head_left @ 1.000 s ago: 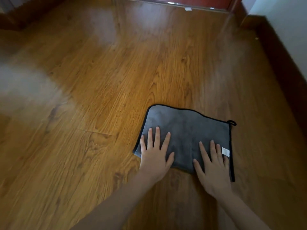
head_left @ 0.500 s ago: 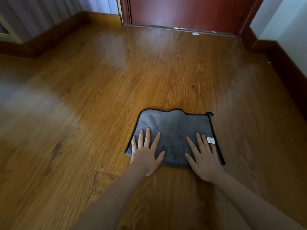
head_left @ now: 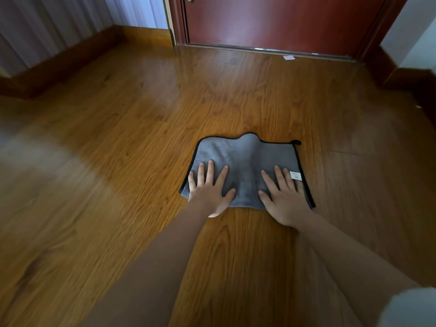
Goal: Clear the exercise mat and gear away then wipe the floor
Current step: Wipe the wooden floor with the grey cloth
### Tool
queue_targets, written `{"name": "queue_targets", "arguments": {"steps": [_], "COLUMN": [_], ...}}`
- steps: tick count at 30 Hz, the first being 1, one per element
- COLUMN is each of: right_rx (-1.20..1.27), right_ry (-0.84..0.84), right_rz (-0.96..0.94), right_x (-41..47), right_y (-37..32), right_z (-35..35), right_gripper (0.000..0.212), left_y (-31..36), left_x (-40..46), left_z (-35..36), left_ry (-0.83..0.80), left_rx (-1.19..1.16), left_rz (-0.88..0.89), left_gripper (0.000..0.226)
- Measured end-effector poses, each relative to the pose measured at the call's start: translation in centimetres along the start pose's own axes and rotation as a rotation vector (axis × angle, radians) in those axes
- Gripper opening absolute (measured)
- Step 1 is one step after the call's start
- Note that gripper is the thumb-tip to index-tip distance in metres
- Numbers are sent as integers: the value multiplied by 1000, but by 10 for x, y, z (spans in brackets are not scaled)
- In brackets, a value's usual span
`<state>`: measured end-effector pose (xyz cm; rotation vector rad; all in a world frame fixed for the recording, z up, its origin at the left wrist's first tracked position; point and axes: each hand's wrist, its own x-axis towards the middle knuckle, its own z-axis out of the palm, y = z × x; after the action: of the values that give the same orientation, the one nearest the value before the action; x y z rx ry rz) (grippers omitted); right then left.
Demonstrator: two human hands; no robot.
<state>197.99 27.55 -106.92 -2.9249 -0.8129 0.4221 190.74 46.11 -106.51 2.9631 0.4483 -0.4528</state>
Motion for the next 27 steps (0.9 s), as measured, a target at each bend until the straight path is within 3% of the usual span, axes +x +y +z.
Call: {"name": "queue_targets", "arguments": {"steps": [8, 18, 20, 23, 27], "right_rx": [19, -66, -82, -48, 15], "right_ry": [-31, -29, -34, -30, 3], "right_rz": [6, -2, -10, -29, 5], "right_x": [16, -48, -70, -109, -163], "right_y": [1, -12, -16, -26, -47], "right_z": [-5, 9, 14, 22, 41], "right_gripper": [59, 62, 69, 102, 101], "left_y": [6, -1, -8, -16, -25], "left_x": [18, -54, -80, -121, -169], "left_z": [-8, 21, 28, 42, 63], "left_ry": [-18, 41, 41, 50, 113], "left_rx": [13, -24, -25, -9, -5], "left_rz": [-21, 19, 17, -2, 1], "left_gripper": [67, 68, 68, 69, 76]}}
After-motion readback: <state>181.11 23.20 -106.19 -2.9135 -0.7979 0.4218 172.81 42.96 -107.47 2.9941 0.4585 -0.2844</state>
